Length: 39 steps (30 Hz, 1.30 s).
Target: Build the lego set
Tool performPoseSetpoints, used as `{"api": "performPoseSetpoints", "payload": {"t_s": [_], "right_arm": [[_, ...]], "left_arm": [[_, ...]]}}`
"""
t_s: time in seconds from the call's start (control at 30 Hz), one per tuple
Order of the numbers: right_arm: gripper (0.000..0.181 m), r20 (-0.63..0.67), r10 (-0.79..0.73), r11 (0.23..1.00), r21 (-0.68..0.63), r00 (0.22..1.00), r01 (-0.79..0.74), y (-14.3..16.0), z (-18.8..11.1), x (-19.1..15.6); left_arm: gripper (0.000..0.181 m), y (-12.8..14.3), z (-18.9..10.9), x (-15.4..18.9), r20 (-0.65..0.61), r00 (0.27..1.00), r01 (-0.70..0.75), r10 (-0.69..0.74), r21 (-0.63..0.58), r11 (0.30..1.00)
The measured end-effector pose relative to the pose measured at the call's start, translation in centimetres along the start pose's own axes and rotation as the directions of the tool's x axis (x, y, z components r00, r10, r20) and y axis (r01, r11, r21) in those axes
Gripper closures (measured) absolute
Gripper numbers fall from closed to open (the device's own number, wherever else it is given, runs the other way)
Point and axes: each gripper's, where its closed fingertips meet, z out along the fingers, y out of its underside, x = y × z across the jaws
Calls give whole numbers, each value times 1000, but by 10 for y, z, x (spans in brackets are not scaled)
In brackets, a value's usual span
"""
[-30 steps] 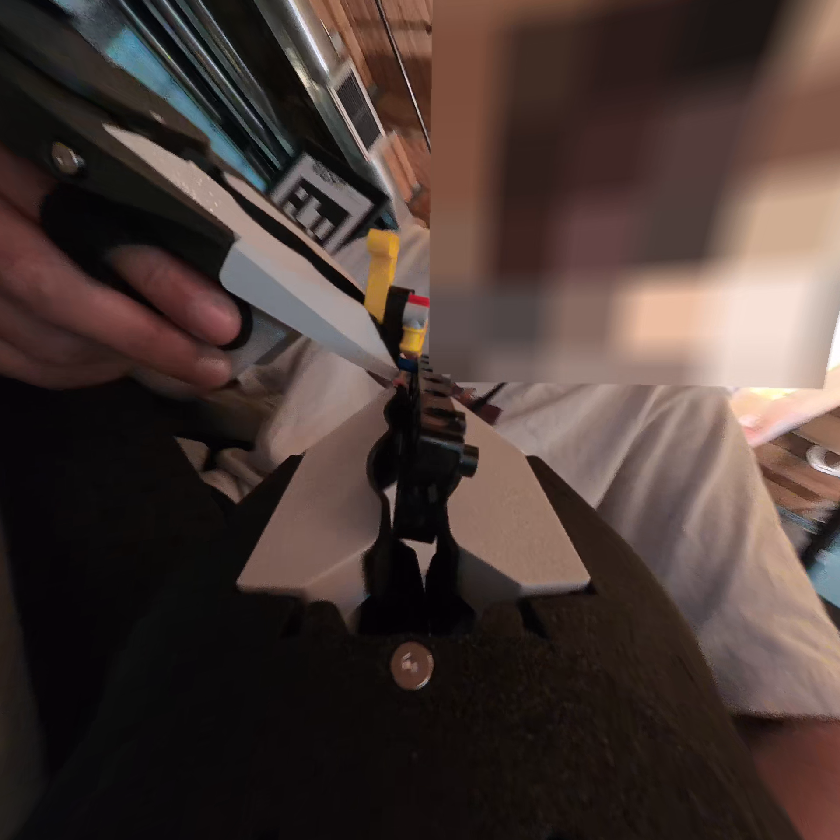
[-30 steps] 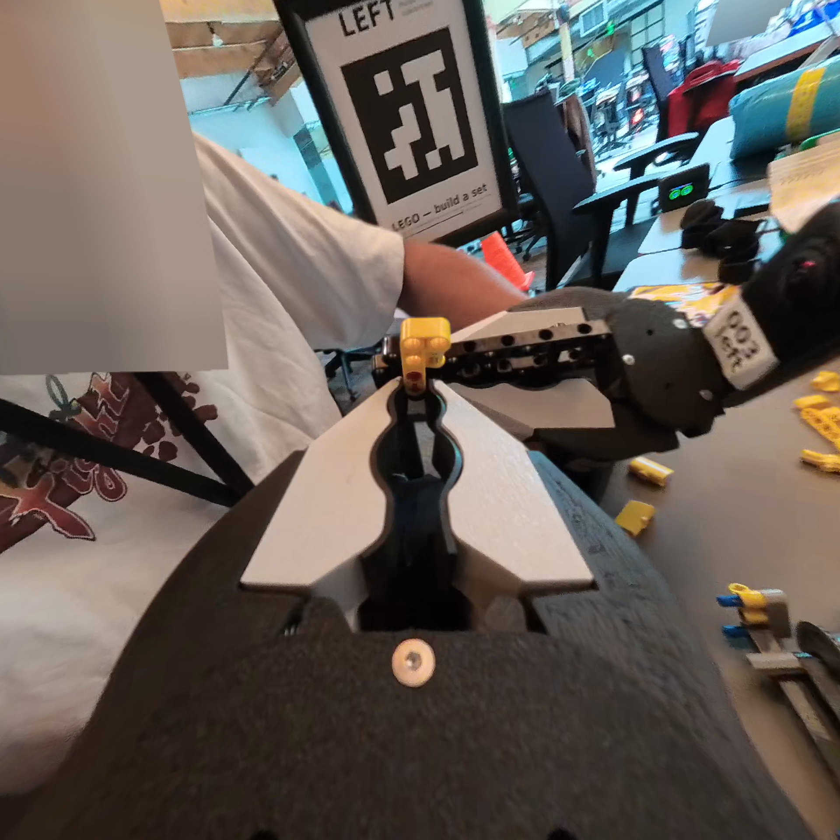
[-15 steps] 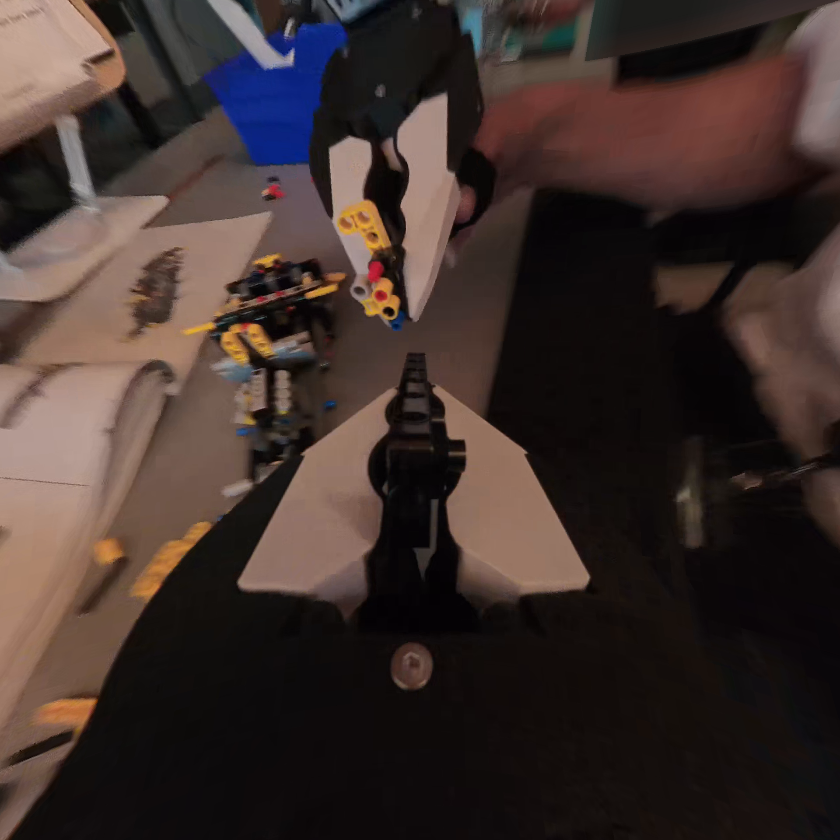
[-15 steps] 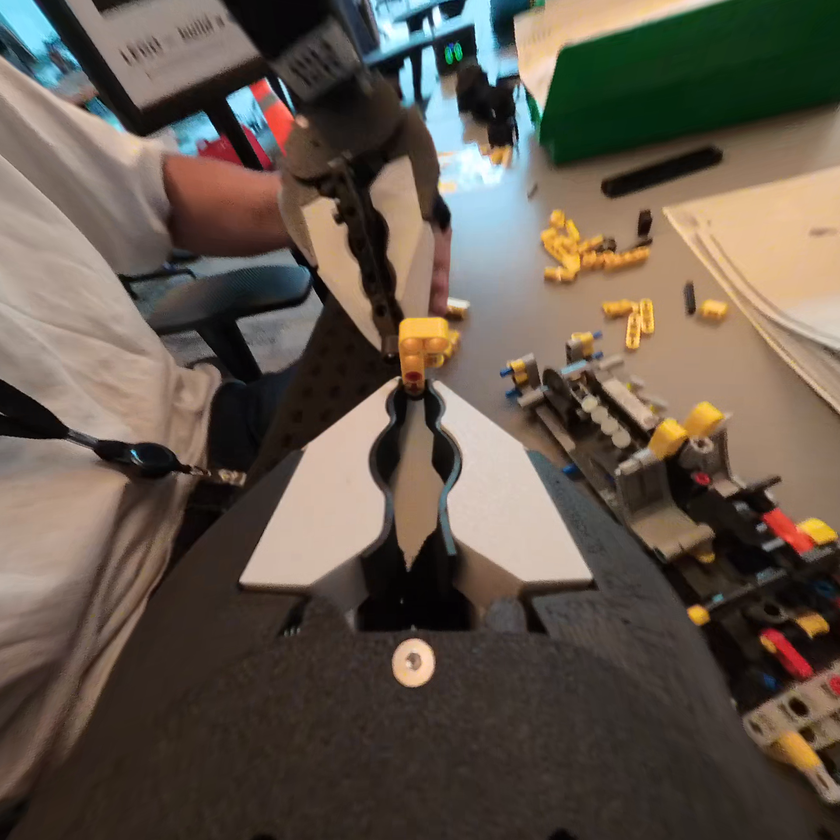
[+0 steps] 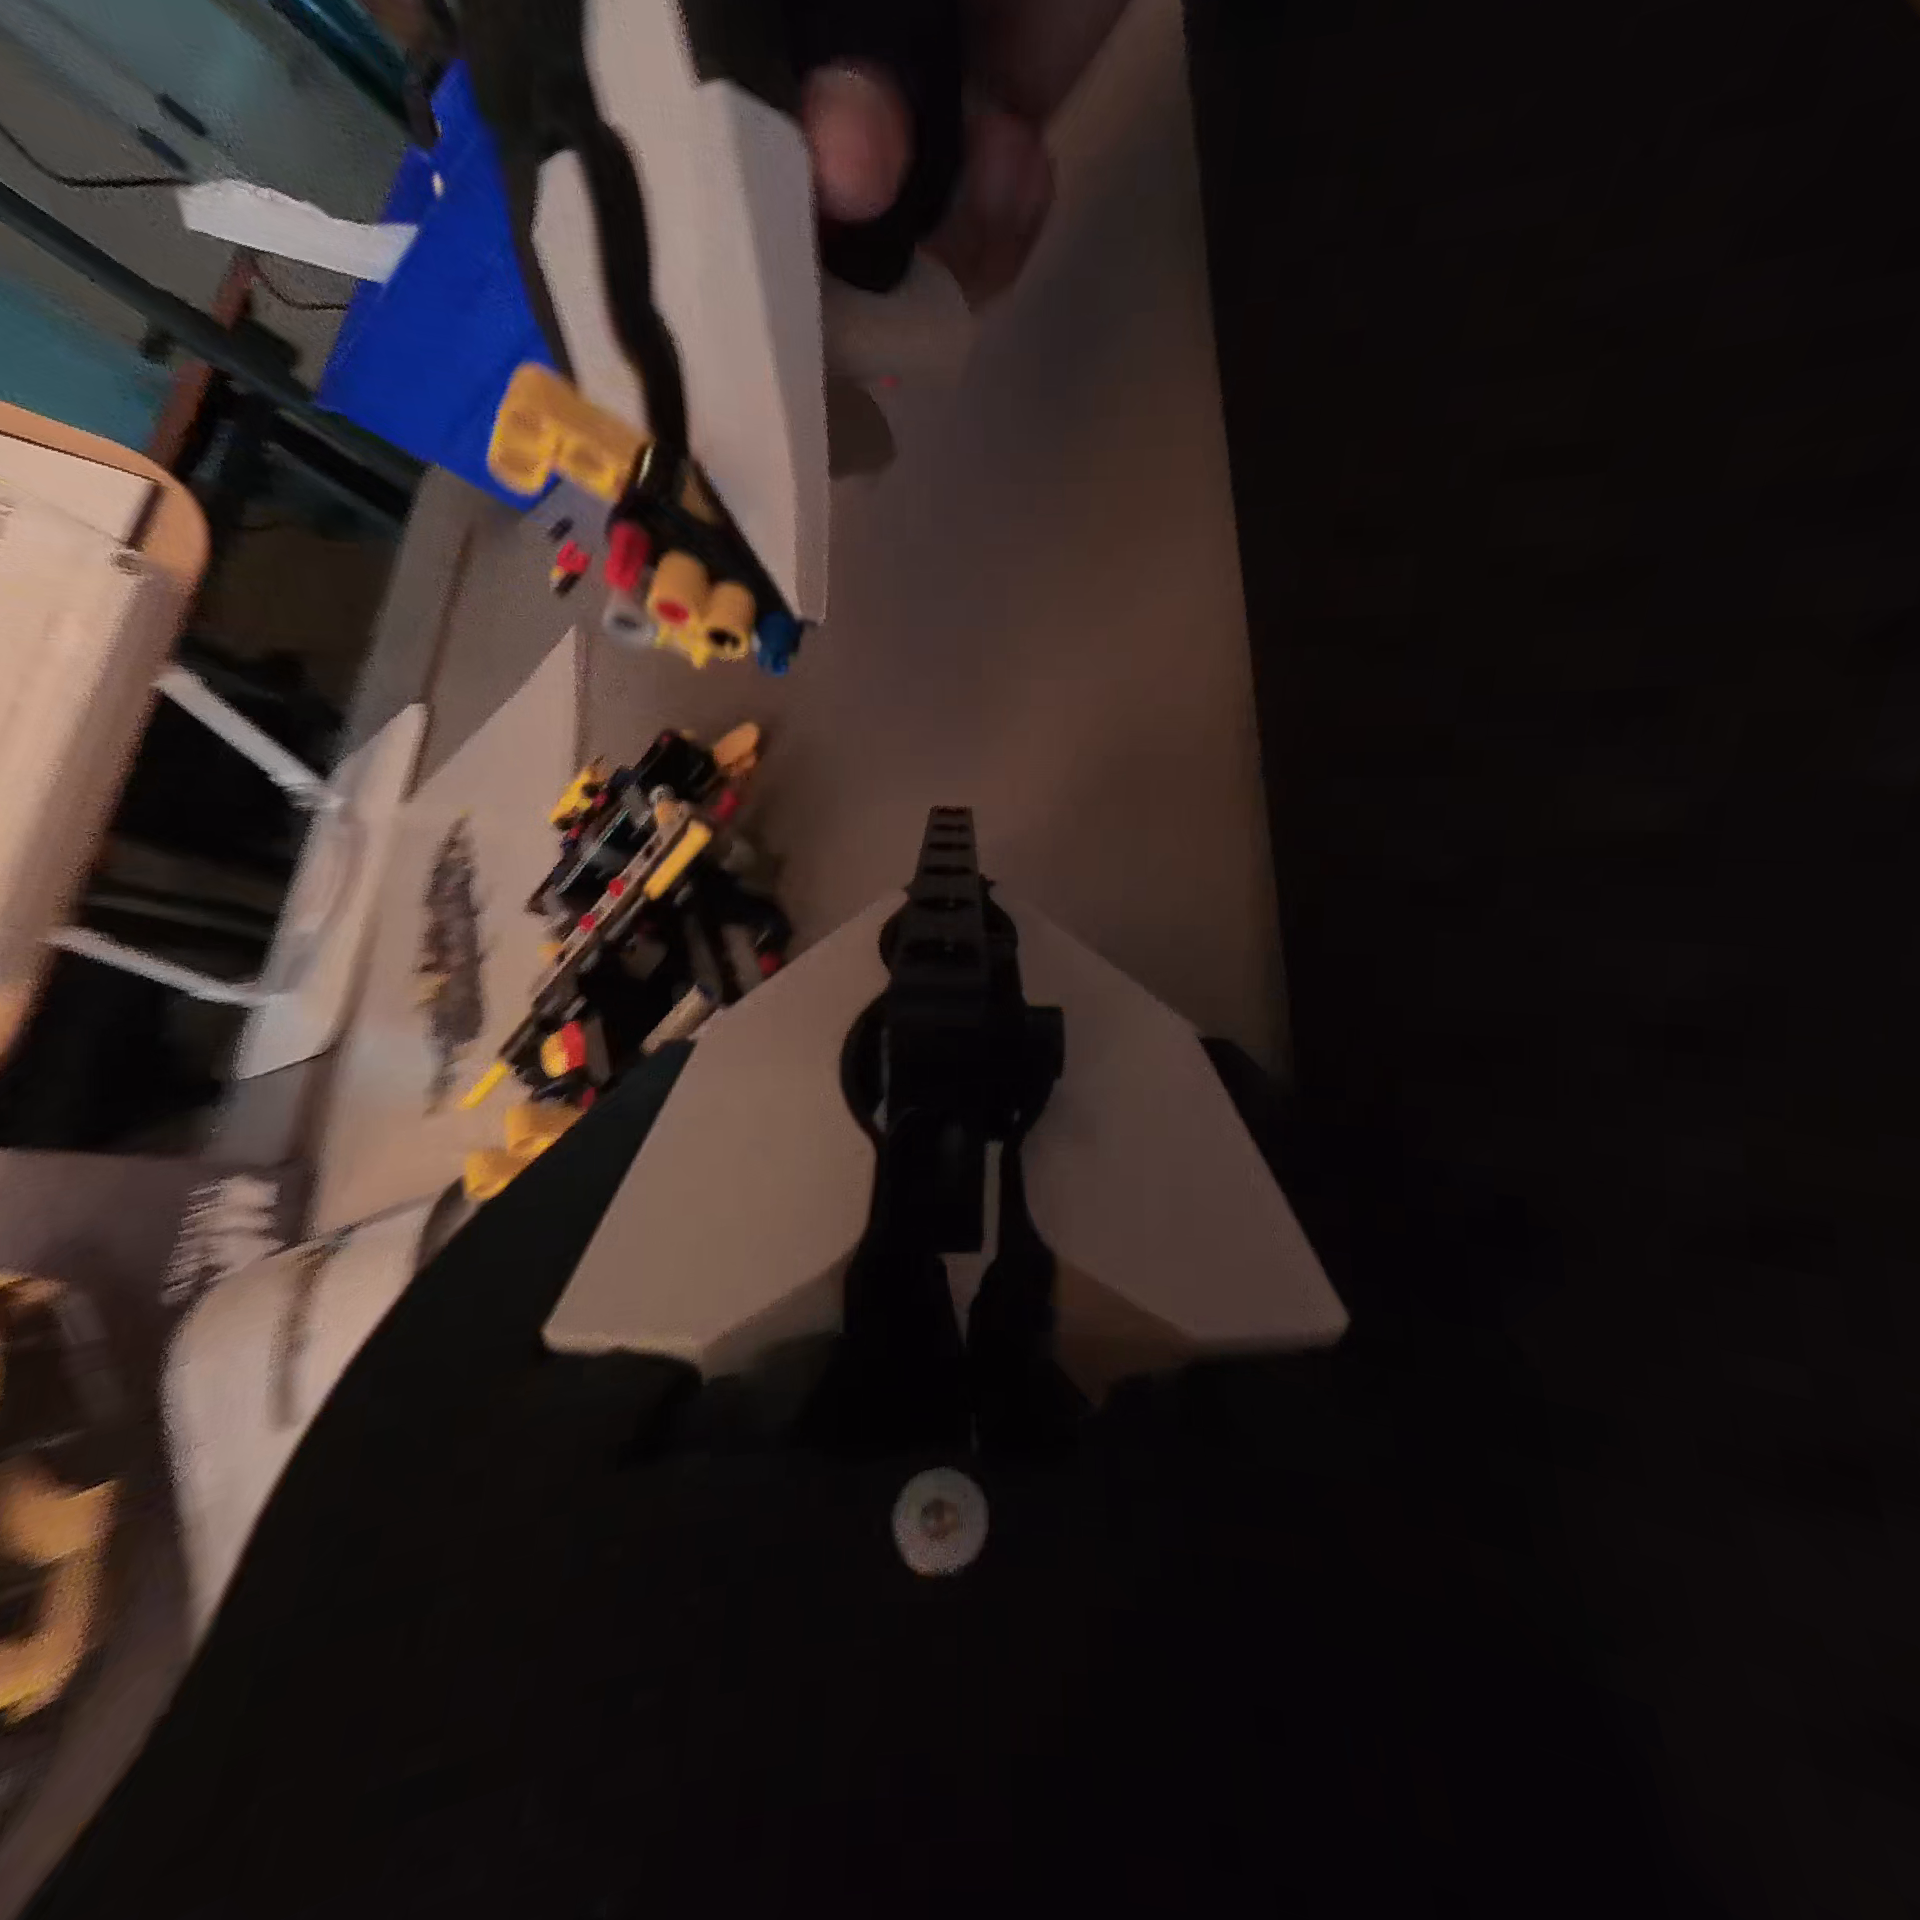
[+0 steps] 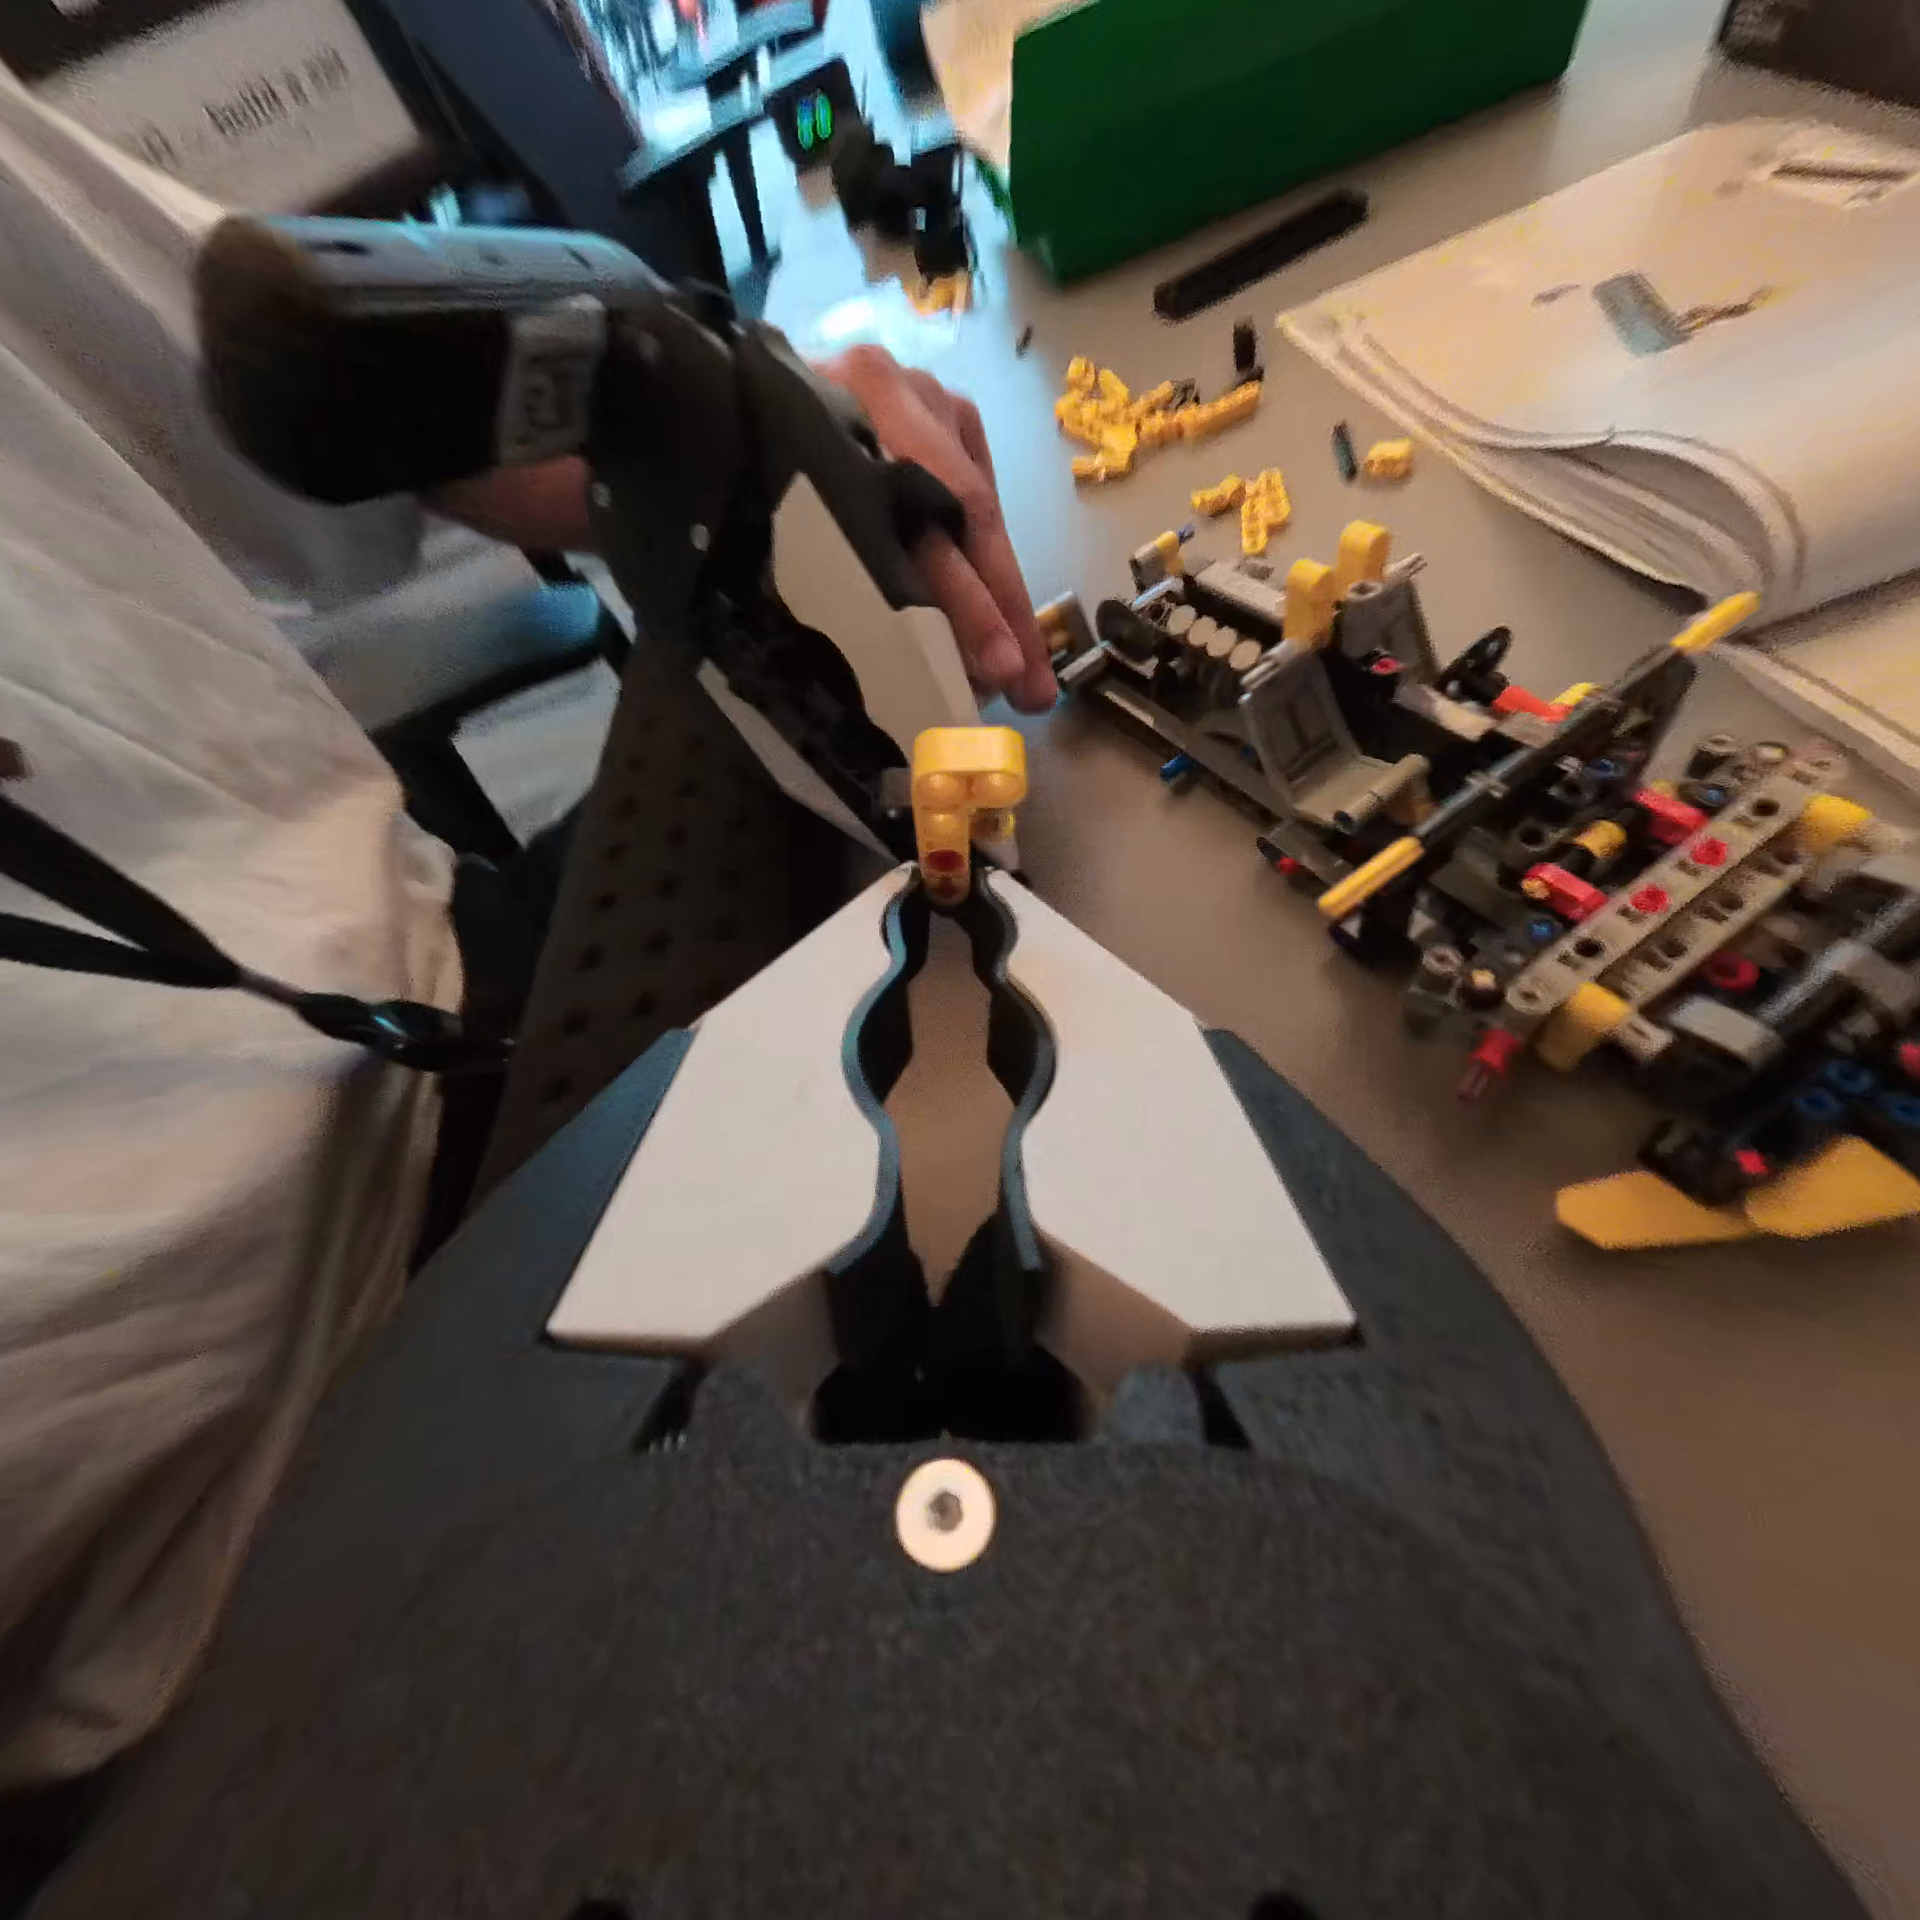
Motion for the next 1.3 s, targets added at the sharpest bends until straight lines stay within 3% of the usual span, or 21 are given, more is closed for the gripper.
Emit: {"api": "performPoseSetpoints", "payload": {"t_s": [0.1,0.17,0.23,0.33,0.37,0.43,0.5,0.57,0.67,0.77,0.87,1.0,1.17,1.3], "right_arm": [[174,-53,67,998,21,996,-66,13,-24,10],[174,20,48,998,41,999,-49,18,-28,-1],[174,122,20,975,215,992,-46,-7,-33,-17],[175,142,-46,958,287,989,3,-28,-35,-25],[175,141,-69,947,320,988,21,-35,-34,-27],[174,139,-61,938,346,988,10,-45,-30,-30],[174,115,-50,943,331,992,9,-46,-23,-30],[174,4,-42,965,258,999,40,-33,-16,-12],[174,-267,-46,999,-3,963,47,13,-16,40],[174,-382,-147,973,-220,913,65,51,-15,63],[174,-380,-144,966,-254,914,46,57,-11,63],[174,-367,-145,967,-247,919,54,56,-9,60],[174,-355,-149,968,-241,923,64,55,-9,58],[174,-315,-144,969,-239,938,69,56,-10,50]], "left_arm": [[171,-32,-3,-1,-209,945,289,-252,170,942],[172,-53,-8,-6,-388,820,526,-420,224,820],[171,-72,-16,-13,-582,624,736,-520,216,642],[171,-91,-33,-20,-812,295,917,-503,93,388],[171,-94,-38,-21,-846,238,934,-478,64,352],[171,-98,-43,-21,-864,208,946,-458,59,319],[171,-101,-44,-16,-863,219,938,-456,57,341],[172,-97,-37,-9,-826,267,914,-497,53,402],[172,-75,-19,3,-702,377,854,-604,11,521],[171,-41,-3,13,-524,522,741,-673,-114,662],[171,-12,-4,22,-435,570,657,-697,-269,705],[165,12,-18,37,-407,620,501,-671,-453,737],[160,20,-25,39,-399,682,366,-613,-539,759],[168,11,-27,31,-408,692,357,-595,-523,774]]}}
